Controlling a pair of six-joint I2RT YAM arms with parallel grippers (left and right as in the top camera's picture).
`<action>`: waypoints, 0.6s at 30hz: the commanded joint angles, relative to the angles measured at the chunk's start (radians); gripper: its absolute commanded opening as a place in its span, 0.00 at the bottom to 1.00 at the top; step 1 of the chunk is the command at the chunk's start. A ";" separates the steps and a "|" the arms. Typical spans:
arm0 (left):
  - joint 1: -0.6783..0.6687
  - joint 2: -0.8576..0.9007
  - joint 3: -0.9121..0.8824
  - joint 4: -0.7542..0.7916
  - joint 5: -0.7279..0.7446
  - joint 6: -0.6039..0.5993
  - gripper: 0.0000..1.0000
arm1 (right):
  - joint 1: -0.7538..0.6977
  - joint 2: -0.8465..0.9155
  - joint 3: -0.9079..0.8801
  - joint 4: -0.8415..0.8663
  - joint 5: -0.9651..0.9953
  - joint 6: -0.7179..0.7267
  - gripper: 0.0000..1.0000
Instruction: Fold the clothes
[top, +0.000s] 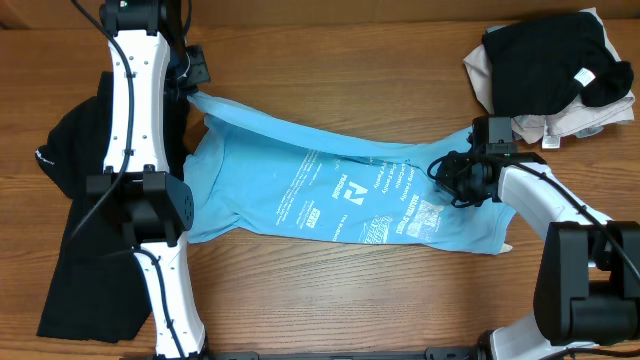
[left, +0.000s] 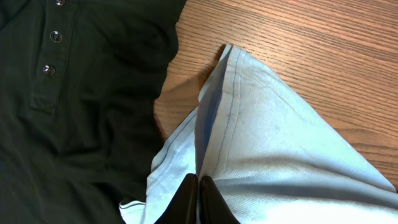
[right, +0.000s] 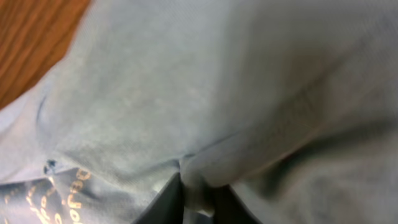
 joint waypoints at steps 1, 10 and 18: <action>-0.008 -0.015 0.027 0.006 0.004 0.021 0.04 | -0.002 0.008 -0.002 0.028 0.007 0.003 0.04; 0.004 -0.052 0.132 -0.003 0.005 0.047 0.04 | -0.119 -0.131 0.204 -0.145 -0.002 -0.088 0.04; 0.006 -0.214 0.346 -0.035 0.004 0.047 0.04 | -0.273 -0.353 0.552 -0.413 -0.007 -0.190 0.04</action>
